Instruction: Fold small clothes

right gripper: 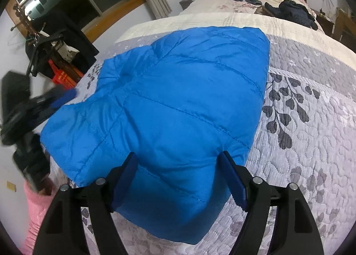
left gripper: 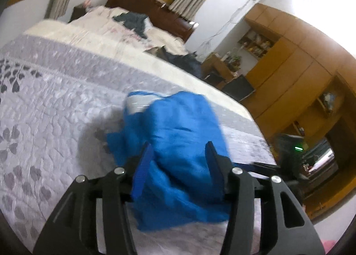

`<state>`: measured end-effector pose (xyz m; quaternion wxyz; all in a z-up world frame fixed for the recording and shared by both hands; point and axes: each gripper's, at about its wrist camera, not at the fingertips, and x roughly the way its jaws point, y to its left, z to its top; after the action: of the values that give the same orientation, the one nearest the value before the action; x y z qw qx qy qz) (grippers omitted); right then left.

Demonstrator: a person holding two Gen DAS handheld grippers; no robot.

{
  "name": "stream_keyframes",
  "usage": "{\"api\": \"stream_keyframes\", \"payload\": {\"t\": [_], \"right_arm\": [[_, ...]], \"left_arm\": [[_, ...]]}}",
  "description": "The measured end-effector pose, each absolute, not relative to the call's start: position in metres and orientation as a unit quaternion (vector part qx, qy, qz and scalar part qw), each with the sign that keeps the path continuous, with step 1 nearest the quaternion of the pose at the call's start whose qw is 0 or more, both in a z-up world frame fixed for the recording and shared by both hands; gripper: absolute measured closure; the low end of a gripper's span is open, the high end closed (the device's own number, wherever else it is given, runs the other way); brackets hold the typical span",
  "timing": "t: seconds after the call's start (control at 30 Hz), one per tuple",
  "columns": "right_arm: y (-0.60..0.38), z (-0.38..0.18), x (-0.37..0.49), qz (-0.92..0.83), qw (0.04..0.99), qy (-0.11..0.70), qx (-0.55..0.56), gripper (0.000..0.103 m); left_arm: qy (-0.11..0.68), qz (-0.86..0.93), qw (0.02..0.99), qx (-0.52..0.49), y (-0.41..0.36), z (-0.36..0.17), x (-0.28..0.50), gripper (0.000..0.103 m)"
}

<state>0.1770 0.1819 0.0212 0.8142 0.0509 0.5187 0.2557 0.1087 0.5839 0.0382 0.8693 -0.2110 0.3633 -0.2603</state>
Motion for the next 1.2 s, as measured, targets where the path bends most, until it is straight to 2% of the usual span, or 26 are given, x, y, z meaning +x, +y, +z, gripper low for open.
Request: {"api": "stream_keyframes", "payload": {"t": [0.03, 0.13, 0.37, 0.4, 0.47, 0.53, 0.63, 0.83, 1.2], "right_arm": [[0.182, 0.021, 0.177, 0.255, 0.814, 0.519, 0.05, 0.026], [0.181, 0.022, 0.178, 0.254, 0.815, 0.519, 0.052, 0.026], [0.174, 0.023, 0.18, 0.258, 0.812, 0.52, 0.066, 0.026], [0.173, 0.023, 0.179, 0.259, 0.812, 0.52, 0.066, 0.026], [0.169, 0.024, 0.178, 0.263, 0.81, 0.52, 0.073, 0.026], [0.163, 0.026, 0.177, 0.266, 0.807, 0.52, 0.084, 0.027], [0.152, 0.028, 0.174, 0.273, 0.8, 0.523, 0.109, 0.028], [0.145, 0.03, 0.164, 0.286, 0.792, 0.527, 0.115, 0.029], [0.158, 0.002, 0.159, 0.287, 0.767, 0.562, 0.11, 0.03]], "left_arm": [[0.36, -0.266, 0.871, -0.202, 0.577, 0.048, 0.099, 0.042], [0.379, -0.248, 0.879, -0.151, 0.548, 0.056, 0.08, 0.037], [0.447, -0.232, 0.855, -0.128, 0.514, 0.032, 0.08, 0.032], [0.452, -0.232, 0.85, -0.134, 0.515, 0.028, 0.084, 0.035], [0.461, -0.232, 0.844, -0.146, 0.516, 0.021, 0.092, 0.049], [0.463, -0.244, 0.836, -0.166, 0.519, 0.016, 0.095, 0.07], [0.451, -0.256, 0.834, -0.188, 0.525, 0.013, 0.091, 0.081], [0.426, -0.276, 0.835, -0.213, 0.544, 0.007, 0.071, 0.085], [0.45, -0.289, 0.804, -0.259, 0.569, -0.042, 0.081, 0.085]]}}
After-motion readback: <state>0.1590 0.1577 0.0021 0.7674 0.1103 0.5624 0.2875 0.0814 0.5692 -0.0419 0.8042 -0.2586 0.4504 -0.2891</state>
